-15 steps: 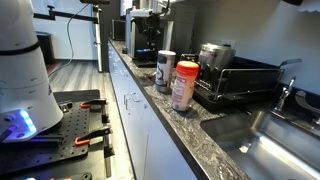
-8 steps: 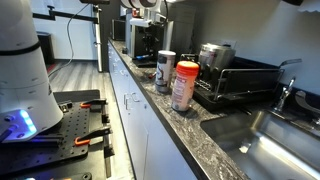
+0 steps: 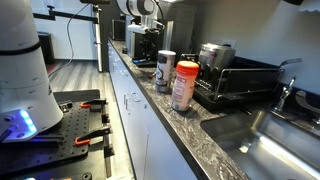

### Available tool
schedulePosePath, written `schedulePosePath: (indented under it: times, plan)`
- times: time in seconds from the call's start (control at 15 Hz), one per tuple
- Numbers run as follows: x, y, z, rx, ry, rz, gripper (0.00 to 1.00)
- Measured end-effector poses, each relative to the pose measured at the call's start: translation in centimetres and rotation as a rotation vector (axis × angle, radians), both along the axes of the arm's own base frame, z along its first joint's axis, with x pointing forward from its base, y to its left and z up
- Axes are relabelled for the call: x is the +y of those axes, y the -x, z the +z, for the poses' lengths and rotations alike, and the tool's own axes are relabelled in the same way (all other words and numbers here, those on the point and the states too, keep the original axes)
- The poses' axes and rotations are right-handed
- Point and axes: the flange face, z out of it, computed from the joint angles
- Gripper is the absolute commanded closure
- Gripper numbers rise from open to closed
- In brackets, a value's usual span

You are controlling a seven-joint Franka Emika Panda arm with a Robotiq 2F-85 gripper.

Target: Remove the blue marker from the cabinet and put it on the counter

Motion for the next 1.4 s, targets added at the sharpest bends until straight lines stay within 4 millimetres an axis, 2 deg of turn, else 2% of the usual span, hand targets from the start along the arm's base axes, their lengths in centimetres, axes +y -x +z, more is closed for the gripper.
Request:
schedulePosePath:
  times: [0.6,1.4]
  plan:
    - [-0.3,-0.5,-4.8,0.057,0.017,-0.098,0.97]
    - [-0.8,-2.1,-5.4,0.016,0.070,-0.209,0.97]
